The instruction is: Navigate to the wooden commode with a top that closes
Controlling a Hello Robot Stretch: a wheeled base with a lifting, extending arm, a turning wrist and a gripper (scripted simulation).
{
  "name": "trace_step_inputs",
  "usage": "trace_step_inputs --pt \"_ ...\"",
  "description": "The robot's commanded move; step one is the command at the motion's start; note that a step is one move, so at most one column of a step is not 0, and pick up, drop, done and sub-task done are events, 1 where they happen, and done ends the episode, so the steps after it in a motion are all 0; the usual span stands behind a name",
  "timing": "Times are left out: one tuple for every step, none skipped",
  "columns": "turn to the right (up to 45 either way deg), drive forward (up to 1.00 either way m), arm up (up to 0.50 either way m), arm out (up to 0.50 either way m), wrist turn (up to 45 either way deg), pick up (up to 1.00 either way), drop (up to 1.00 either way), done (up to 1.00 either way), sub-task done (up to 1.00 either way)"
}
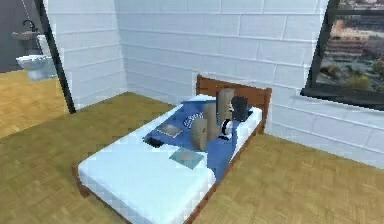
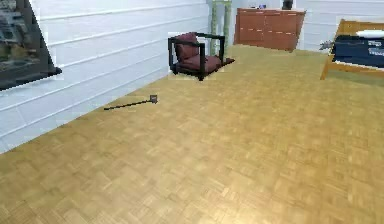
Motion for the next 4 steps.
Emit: trace_step_inputs --pt "-45.0 0.0 0.0 0.0 0.0 0.0 0.0 0.0 0.0" --pt "-3.0 0.0 0.0 0.0 0.0 0.0 0.0 0.0 0.0" --pt "0.0 1.0 0.0 0.0 0.0 0.0 0.0 0.0 0.0" --pt "-3.0 0.0 0.0 0.0 0.0 0.0 0.0 0.0 0.0"
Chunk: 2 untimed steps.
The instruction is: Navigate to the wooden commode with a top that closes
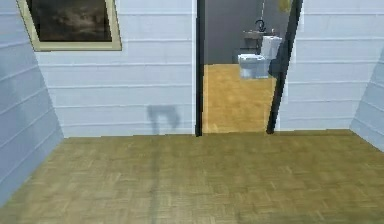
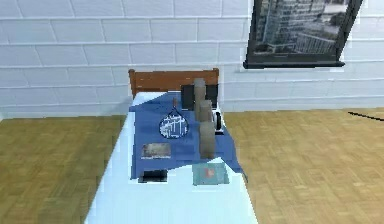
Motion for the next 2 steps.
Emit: trace_step_inputs --pt "0.0 0.65 0.0 0.0 0.0 0.0 0.0 0.0 0.0" --pt "-45.0 0.0 0.0 0.0 0.0 0.0 0.0 0.0 0.0"
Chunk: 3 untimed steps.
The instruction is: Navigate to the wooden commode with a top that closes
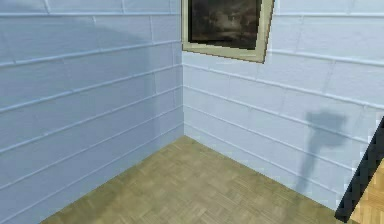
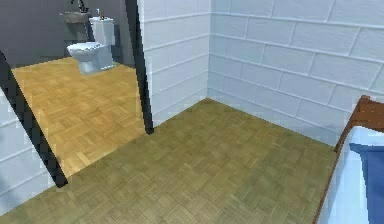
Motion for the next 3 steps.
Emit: trace_step_inputs --pt "-9.0 0.0 0.0 0.0 0.0 0.0 0.0 0.0 0.0" --pt "0.0 0.25 0.0 0.0 0.0 0.0 0.0 0.0 0.0" --pt "45.0 0.0 0.0 0.0 0.0 0.0 0.0 0.0 0.0"
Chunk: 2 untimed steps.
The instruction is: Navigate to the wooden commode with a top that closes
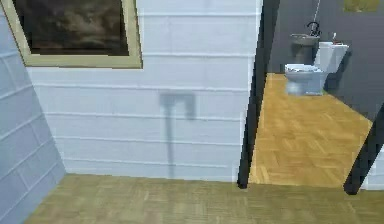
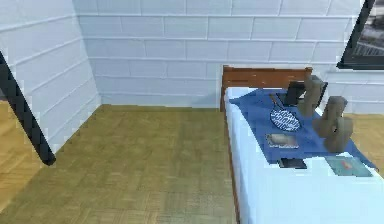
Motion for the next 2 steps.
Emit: trace_step_inputs --pt "39.0 0.0 0.0 0.0 0.0 0.0 0.0 0.0 0.0" --pt "0.0 1.0 0.0 0.0 0.0 0.0 0.0 0.0 0.0"
